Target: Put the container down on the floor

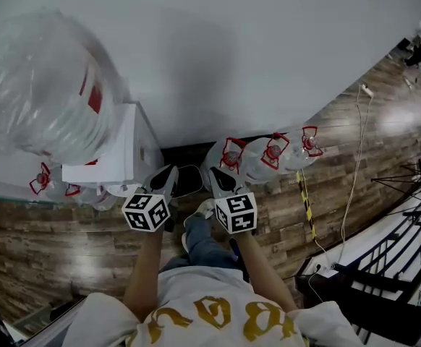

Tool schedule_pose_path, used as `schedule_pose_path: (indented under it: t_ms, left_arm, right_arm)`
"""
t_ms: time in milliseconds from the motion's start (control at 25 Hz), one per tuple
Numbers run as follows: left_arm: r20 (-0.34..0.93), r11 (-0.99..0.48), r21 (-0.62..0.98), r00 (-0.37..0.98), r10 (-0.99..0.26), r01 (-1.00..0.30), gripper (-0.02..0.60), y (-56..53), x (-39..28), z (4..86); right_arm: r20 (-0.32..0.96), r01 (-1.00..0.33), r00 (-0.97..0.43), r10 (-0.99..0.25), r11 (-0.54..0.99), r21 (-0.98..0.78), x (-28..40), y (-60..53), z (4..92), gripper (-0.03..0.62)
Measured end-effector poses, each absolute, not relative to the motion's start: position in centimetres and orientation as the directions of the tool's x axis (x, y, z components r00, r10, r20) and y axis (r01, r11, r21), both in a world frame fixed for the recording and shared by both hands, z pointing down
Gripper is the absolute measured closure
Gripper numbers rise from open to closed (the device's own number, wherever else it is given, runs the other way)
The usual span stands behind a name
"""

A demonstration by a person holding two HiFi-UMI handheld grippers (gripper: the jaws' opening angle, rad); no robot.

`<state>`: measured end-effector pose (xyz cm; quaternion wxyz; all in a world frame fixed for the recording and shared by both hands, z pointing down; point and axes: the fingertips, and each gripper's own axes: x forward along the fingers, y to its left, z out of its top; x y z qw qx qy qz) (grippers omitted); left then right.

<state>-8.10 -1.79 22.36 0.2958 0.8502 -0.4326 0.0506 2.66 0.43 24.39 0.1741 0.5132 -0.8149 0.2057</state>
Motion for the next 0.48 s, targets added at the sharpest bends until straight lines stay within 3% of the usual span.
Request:
schedule_pose_path:
  t_ms: [480]
  left_arm:
    - [0.230,-0.465,0.421,0.588,-0.776,-0.779,0.580,-1.0,-9.9,16.4]
  right_arm:
    - [0.467,-0.921,-0.383,-0.797,0.370,-0.123,2.2,2.3,21.5,0.565]
